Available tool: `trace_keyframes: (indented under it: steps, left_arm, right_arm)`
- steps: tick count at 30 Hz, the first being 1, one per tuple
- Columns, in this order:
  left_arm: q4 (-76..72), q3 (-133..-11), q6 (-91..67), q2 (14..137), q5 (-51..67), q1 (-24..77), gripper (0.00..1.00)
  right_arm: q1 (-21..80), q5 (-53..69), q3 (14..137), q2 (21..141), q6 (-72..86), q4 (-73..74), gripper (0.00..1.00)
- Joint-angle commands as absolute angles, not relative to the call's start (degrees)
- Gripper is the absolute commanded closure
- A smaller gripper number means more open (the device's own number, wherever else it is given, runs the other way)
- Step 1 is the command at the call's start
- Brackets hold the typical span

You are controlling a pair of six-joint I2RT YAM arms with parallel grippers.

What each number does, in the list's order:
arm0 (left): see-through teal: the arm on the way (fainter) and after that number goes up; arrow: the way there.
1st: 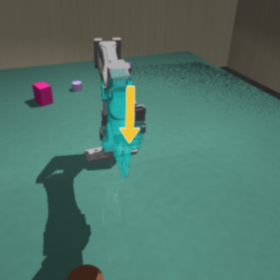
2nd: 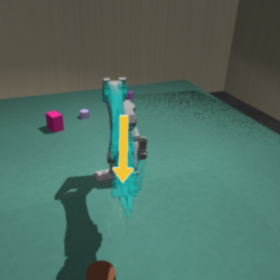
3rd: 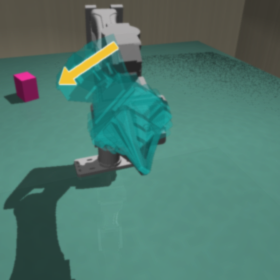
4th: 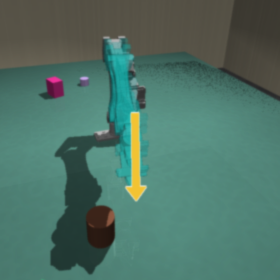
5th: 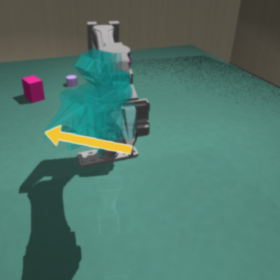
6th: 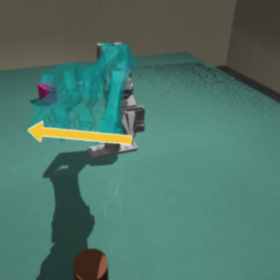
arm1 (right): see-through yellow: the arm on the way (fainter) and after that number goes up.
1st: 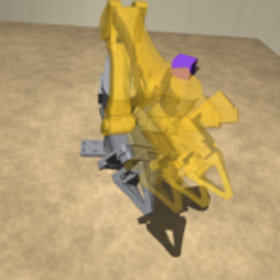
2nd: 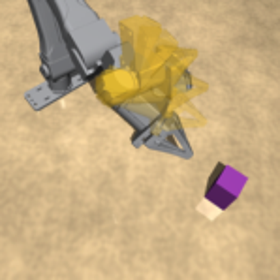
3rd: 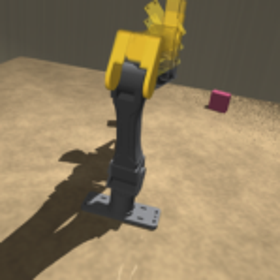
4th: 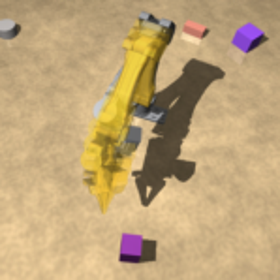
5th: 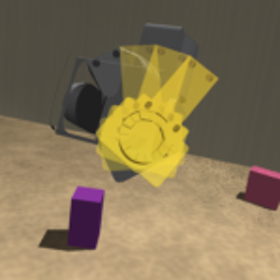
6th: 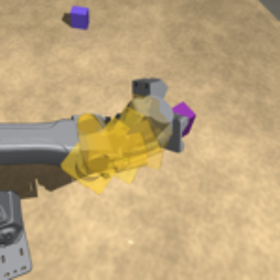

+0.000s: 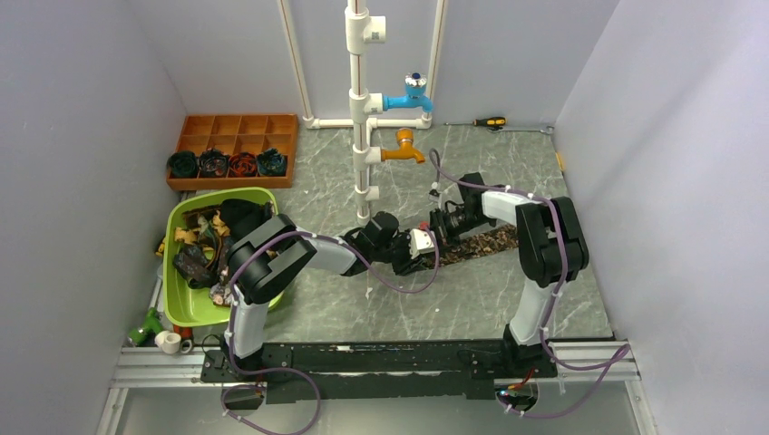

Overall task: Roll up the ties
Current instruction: Roll the tie at the center of the board.

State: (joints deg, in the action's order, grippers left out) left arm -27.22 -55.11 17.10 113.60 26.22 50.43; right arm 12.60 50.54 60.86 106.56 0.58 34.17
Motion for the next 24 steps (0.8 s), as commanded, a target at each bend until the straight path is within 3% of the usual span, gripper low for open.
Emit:
trace_keyframes:
  steps: [1, 4, 7, 9, 17, 19, 23, 24]
  left_arm:
    - [-10.32, -52.45, 17.38, 117.99, 23.58, 50.45, 0.89]
    - [-10.56, -52.32, 17.16, 118.13, 23.75, 50.45, 0.89]
    - [-10.29, -52.46, 17.21, 118.05, 23.83, 50.45, 0.90]
    - [-10.31, -52.47, 17.27, 117.98, 23.78, 50.45, 0.90]
    - [-10.97, -52.39, 16.17, 118.01, 23.92, 50.45, 0.89]
    - [-10.84, -52.51, 16.02, 118.04, 24.09, 50.45, 0.89]
    - [-10.58, -52.55, 16.59, 118.04, 23.89, 50.45, 0.88]
    - [-10.47, -52.66, 16.59, 118.19, 23.86, 50.45, 0.87]
  right_arm:
    - [12.62, 43.75, 63.26, 112.31, -7.45, 39.50, 1.00]
    - [12.01, 41.60, 64.23, 112.74, -9.39, 40.27, 1.00]
    - [10.81, 44.26, 65.31, 112.73, -9.37, 42.14, 0.62]
    - [10.49, 46.74, 64.46, 111.48, -8.89, 42.52, 0.58]
    - [11.46, 51.55, 59.93, 108.10, -2.95, 38.03, 0.67]
    - [11.64, 51.17, 59.92, 109.00, -2.67, 37.31, 0.74]
    - [11.52, 47.76, 60.71, 110.99, -4.09, 38.40, 1.00]
    - [11.42, 46.32, 60.84, 111.34, -4.70, 38.76, 1.00]
